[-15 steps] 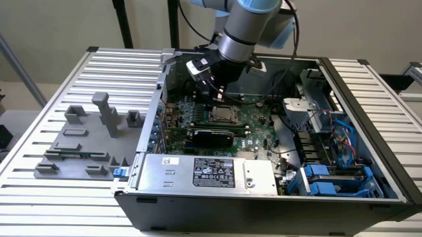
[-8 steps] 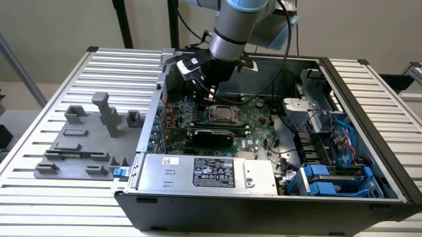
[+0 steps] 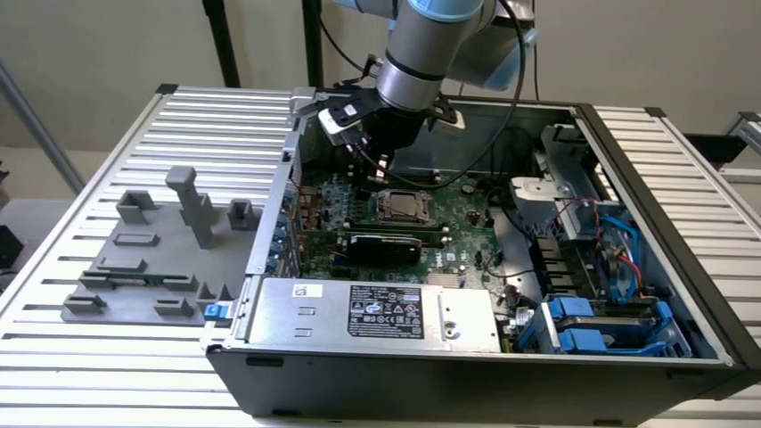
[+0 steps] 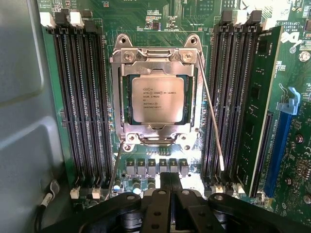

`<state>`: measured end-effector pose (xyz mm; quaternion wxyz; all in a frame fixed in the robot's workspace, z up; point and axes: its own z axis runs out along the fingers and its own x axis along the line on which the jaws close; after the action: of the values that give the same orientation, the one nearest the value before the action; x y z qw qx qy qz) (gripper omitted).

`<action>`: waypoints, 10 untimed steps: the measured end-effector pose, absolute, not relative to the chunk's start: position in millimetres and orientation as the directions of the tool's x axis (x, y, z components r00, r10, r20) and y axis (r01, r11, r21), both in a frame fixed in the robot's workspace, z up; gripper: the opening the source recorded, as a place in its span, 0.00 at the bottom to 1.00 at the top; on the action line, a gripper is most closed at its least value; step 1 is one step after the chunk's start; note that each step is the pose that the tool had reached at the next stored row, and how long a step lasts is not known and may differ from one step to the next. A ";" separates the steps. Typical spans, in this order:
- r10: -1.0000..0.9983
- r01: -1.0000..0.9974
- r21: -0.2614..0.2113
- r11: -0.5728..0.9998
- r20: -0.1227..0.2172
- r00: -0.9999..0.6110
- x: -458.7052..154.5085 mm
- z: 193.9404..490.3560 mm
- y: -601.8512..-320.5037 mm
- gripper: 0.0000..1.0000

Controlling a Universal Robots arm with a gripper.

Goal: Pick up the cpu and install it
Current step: 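Install the first cpu locking lever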

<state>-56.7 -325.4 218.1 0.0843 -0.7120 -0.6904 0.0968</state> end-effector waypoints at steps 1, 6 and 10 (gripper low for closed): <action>0.999 0.967 -0.254 -0.033 -0.021 0.028 -56.7 218.1 -325.4 0.11; 0.999 0.967 -0.254 -0.032 -0.021 0.028 -56.9 218.1 -325.4 0.11; 0.999 0.967 -0.254 -0.032 -0.019 0.028 -65.1 221.2 -325.4 0.11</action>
<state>-65.1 -325.4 221.2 0.0850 -0.7120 -0.6903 0.0961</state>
